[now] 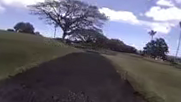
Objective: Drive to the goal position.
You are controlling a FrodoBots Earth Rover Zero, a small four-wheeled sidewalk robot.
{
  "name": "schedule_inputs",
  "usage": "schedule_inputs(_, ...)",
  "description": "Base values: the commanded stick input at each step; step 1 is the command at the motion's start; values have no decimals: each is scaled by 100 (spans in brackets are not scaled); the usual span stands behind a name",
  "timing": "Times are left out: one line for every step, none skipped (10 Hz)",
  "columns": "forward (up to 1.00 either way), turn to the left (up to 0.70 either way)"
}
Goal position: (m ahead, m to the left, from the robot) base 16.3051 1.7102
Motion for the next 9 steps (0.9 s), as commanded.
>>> schedule_inputs(30,0)
schedule_inputs(30,0)
schedule_inputs(30,0)
schedule_inputs(30,0)
schedule_inputs(30,0)
schedule_inputs(30,0)
schedule_inputs(30,0)
schedule_inputs(30,0)
schedule_inputs(30,0)
